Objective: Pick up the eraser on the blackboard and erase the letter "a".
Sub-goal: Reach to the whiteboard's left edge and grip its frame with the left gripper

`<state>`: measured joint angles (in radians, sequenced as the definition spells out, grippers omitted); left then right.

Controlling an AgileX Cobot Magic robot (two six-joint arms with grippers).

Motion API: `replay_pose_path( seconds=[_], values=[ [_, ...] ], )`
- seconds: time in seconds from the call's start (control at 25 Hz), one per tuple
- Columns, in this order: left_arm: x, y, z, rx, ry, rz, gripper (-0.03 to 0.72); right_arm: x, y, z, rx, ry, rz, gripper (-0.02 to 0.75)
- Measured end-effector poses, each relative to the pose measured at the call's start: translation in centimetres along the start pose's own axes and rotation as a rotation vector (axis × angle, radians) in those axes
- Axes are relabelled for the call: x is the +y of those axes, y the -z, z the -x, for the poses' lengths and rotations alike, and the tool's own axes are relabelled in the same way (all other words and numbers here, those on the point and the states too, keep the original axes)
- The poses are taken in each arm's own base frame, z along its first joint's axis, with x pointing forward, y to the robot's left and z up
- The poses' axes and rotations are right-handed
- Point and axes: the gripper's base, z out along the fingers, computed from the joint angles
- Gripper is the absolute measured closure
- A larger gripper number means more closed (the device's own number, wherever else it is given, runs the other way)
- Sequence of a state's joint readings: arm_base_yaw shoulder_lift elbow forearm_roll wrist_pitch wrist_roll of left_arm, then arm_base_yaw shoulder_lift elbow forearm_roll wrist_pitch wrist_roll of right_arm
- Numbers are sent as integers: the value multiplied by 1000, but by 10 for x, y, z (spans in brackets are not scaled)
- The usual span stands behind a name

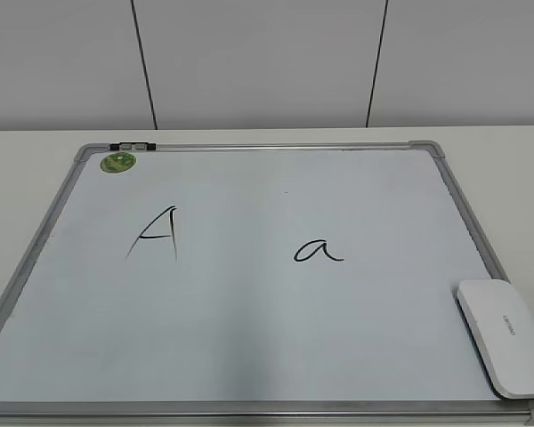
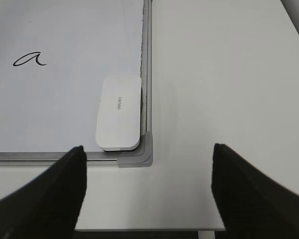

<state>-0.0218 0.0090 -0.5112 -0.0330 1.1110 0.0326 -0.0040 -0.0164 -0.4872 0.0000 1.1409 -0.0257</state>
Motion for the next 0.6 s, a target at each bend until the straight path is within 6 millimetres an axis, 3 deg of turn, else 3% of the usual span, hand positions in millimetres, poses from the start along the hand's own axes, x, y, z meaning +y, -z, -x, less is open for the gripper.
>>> replay_pose_path(
  seconds=[0.6],
  values=[
    [0,0,0,0,0,0,174,0,0,0,0,0,0,157]
  ],
)
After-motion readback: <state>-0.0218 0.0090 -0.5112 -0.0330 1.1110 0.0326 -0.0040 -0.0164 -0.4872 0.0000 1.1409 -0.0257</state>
